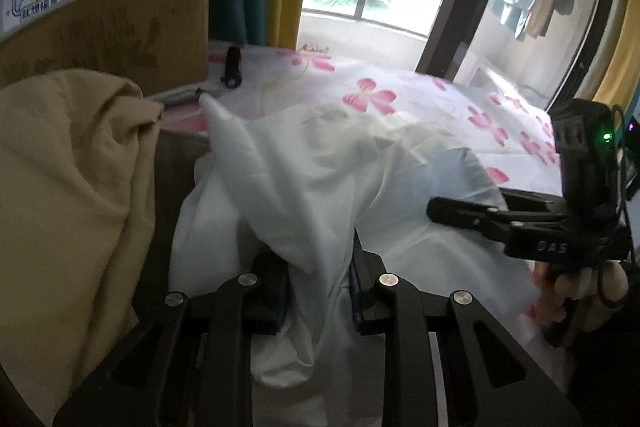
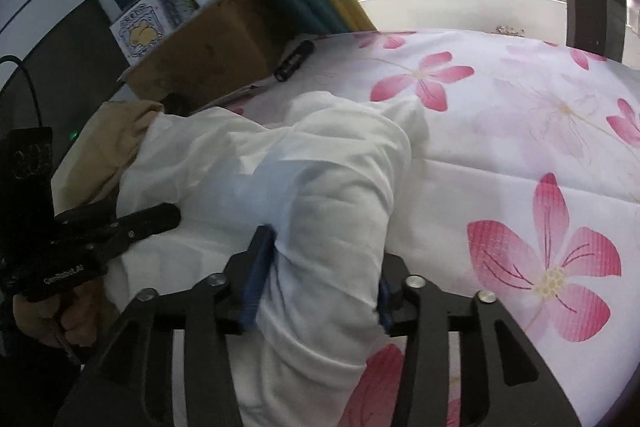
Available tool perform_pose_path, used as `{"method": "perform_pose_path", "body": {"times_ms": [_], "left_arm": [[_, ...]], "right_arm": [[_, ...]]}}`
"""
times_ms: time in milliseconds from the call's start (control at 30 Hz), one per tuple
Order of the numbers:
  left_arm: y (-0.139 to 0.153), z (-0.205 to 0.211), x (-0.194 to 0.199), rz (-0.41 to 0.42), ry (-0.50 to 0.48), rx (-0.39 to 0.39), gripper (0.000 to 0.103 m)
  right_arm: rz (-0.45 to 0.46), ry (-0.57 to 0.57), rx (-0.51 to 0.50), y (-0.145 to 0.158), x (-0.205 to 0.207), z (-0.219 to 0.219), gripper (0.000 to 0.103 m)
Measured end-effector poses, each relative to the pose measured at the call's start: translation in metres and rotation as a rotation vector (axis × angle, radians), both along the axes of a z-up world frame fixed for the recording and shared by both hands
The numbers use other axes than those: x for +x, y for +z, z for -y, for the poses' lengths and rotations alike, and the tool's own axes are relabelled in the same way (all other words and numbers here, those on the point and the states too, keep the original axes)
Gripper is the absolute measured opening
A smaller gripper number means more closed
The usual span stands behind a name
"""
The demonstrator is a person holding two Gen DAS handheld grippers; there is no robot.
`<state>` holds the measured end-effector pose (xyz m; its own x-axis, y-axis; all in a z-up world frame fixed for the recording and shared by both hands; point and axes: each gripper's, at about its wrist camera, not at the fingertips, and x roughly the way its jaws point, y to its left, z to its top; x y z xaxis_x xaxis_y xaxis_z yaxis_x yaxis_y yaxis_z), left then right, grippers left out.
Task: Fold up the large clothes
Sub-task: 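Lift the jacket bundle with both grippers and carry it toward the blanket, then lower the jacket bundle beside the beige blanket and open both grippers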
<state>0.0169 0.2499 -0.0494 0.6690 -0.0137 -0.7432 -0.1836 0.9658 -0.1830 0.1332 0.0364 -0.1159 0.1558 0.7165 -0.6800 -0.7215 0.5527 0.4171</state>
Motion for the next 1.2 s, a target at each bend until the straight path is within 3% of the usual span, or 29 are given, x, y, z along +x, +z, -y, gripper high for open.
{"method": "perform_pose_path", "body": {"times_ms": [233,733,1200], "left_arm": [[0.001,-0.002,-0.001,-0.020,0.012,-0.013,0.027],[0.006,0.007,-0.025,-0.048,0.071,-0.017,0.035],[0.008,0.017,-0.052,-0.063,0.140,0.021,0.039]], "right_arm": [[0.013,-0.021,-0.019,0.005,0.000,0.002,0.065],[-0.006,-0.051,-0.061,0.013,-0.012,0.034,0.082],[-0.003,-0.050,-0.053,0.015,-0.029,0.058,0.085]]}}
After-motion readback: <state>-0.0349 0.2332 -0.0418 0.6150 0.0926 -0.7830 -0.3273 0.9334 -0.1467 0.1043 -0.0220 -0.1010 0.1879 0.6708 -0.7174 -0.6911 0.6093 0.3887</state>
